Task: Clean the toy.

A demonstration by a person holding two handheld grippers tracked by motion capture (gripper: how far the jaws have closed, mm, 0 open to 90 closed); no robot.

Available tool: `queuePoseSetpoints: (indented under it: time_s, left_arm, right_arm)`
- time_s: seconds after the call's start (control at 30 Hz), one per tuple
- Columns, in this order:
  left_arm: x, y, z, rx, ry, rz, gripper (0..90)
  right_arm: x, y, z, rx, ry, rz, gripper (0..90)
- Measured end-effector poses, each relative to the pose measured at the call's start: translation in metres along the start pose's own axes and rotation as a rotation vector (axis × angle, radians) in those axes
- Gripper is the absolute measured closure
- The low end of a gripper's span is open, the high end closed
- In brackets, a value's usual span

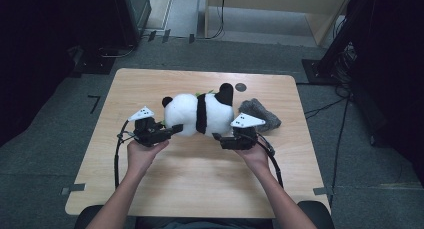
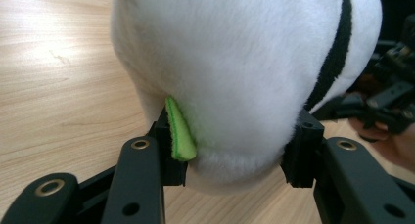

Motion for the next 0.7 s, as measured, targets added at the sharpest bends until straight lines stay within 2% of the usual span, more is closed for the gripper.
queuePoseSetpoints:
  time_s: [0.07, 0.13, 0.23, 0.37, 0.5, 0.6, 0.7]
  left_arm:
    - [0.003, 0.003, 0.000, 0.018, -0.011, -0.020, 50.7]
    - [0.005, 0.003, 0.000, 0.030, -0.011, -0.028, 45.7]
    - [0.004, 0.000, 0.000, 0.050, -0.004, -0.031, 36.3]
    - [0.003, -0.003, 0.002, 0.102, 0.008, -0.055, 26.8]
    - [0.002, -0.009, 0.004, 0.113, 0.004, -0.060, 26.0]
    - [0.003, -0.012, 0.008, 0.109, -0.001, -0.037, 26.0]
    - [0.009, -0.011, 0.010, 0.136, -0.020, -0.038, 26.0]
  right_arm:
    - [-0.001, 0.002, 0.001, 0.015, -0.016, 0.015, 46.4]
    - [-0.002, 0.005, 0.002, 0.033, -0.027, 0.007, 51.4]
    - [-0.007, 0.009, 0.001, 0.058, -0.017, -0.017, 53.7]
    - [-0.013, 0.012, 0.000, 0.079, 0.000, -0.027, 54.0]
    - [-0.018, 0.018, 0.002, 0.124, 0.001, -0.034, 55.4]
    - [-0.022, 0.023, 0.002, 0.142, 0.011, -0.024, 55.8]
    - [-0.027, 0.023, 0.002, 0.148, 0.024, -0.033, 55.9]
Point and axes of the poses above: each handheld gripper's, and its own axes: x roughly forward along the jaws, z roughly out of its underside, y roughly to its right, the point moved 1 cm from there along x, roughly forward along the jaws, and after that the axes turned 13 degrees about -y, right-handed, at the moved point
